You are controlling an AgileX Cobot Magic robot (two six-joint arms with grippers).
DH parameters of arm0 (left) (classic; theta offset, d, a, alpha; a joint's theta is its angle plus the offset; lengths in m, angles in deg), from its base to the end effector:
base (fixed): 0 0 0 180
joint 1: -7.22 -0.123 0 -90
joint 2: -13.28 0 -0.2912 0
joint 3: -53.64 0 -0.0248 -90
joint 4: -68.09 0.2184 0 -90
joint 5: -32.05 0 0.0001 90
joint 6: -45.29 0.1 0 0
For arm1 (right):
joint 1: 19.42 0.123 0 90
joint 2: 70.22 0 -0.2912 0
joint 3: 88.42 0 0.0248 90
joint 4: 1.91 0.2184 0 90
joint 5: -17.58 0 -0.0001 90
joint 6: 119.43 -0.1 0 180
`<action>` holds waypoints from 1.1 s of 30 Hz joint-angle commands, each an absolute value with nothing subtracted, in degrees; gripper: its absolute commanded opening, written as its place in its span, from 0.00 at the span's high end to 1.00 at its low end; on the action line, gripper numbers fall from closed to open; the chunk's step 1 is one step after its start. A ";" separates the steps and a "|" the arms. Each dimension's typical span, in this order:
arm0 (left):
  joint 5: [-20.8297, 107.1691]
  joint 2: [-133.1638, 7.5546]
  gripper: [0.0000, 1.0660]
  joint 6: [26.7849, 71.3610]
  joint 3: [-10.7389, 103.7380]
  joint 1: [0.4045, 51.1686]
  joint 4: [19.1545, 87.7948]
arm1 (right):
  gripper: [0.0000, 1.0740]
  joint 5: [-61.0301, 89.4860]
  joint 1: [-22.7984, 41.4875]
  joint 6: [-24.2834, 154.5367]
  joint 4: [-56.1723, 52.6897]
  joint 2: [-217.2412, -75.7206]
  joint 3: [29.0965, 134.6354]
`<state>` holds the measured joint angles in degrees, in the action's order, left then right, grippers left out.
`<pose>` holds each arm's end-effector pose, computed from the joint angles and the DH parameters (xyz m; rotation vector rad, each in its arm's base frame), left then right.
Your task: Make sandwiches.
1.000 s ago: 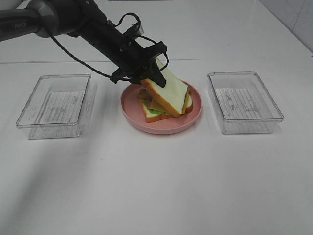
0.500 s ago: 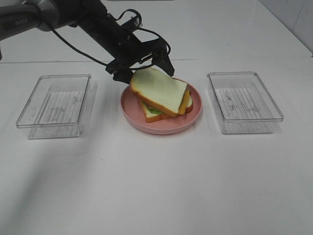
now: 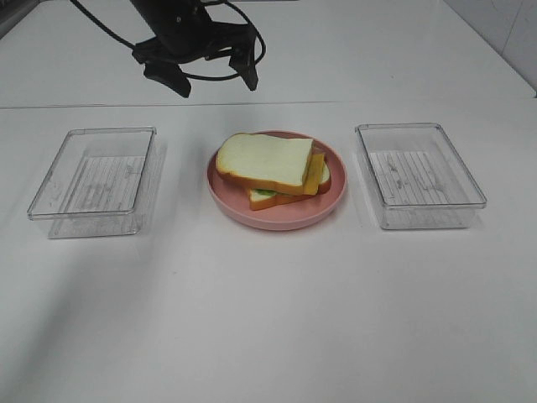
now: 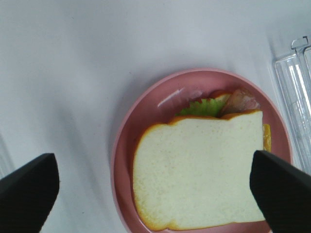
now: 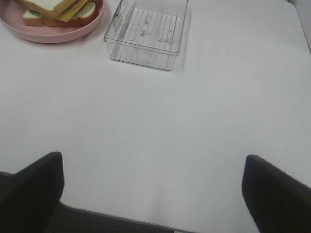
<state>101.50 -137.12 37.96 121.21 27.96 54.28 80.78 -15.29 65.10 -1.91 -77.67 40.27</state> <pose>0.4717 -0.2025 0.2328 0.2754 2.6779 -0.4846 -0.0300 -0.0022 0.2422 -0.1607 2.1225 -0.0041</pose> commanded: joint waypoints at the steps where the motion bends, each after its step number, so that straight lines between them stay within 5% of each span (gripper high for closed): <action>1: 107.51 -134.83 0.05 37.61 121.67 28.31 55.31 | 0.10 80.55 -15.58 65.33 -1.91 -75.61 40.21; 7: 107.51 -126.00 0.05 37.84 117.32 27.96 60.69 | 0.10 80.55 -15.58 65.33 -1.91 -75.61 40.21; 13: 107.51 -113.45 0.05 38.30 101.45 27.79 74.50 | 0.10 80.55 -15.58 65.33 -1.91 -75.61 40.21; 17: 107.46 -107.50 0.05 38.24 94.00 25.96 76.79 | 0.10 80.55 -15.58 65.33 -1.91 -75.61 40.21; 33: 107.34 -78.62 0.05 36.30 62.20 3.84 76.34 | 0.10 80.55 -15.58 65.33 -1.91 -75.61 40.21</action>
<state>101.55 -83.66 37.21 66.04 6.36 76.56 80.78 -15.29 65.10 -1.91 -77.67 40.27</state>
